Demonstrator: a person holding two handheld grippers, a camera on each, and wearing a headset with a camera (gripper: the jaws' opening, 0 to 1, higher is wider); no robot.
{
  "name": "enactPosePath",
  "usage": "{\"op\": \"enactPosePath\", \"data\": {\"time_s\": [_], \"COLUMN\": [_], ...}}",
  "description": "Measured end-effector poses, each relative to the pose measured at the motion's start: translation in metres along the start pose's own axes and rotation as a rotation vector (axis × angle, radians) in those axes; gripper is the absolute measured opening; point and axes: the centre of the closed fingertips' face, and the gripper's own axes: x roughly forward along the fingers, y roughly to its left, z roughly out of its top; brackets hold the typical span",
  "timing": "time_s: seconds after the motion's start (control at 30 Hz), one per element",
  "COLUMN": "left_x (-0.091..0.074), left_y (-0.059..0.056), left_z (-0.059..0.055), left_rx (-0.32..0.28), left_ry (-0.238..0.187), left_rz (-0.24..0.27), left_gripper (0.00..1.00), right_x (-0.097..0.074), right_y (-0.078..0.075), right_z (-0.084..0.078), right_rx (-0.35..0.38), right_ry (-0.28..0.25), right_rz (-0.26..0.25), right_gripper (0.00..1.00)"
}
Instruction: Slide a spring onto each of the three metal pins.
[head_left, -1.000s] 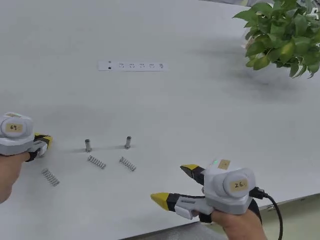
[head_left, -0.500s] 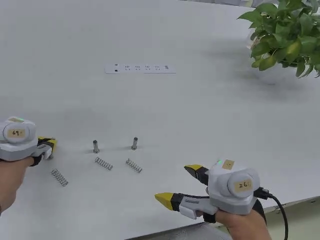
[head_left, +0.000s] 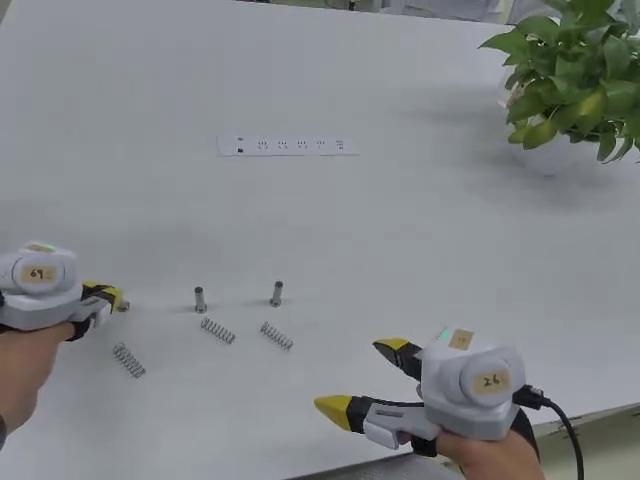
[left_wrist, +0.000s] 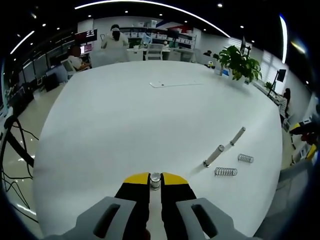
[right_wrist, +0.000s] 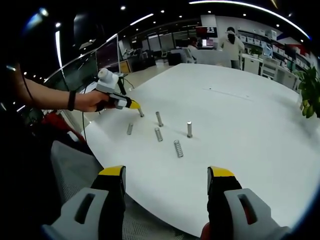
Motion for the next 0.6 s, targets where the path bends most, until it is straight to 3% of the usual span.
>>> {"op": "enactPosePath", "data": {"time_s": [0.3,0.6], "left_x": [0.002,0.004], "left_y": [-0.007,-0.015], "left_z": [0.001,-0.001], "left_rx": [0.003,0.050], "left_ry": [-0.005,0.009], "left_rz": [-0.012,-0.029], "left_gripper": [0.00,0.00], "right_x": [-0.002,-0.003], "right_y": [-0.003,-0.004], "right_z": [0.000,-0.002], "right_rx": [0.002,0.008], "right_ry": [-0.002,-0.002], "right_rz": [-0.006,-0.012], "right_gripper": [0.65,0.65]}}
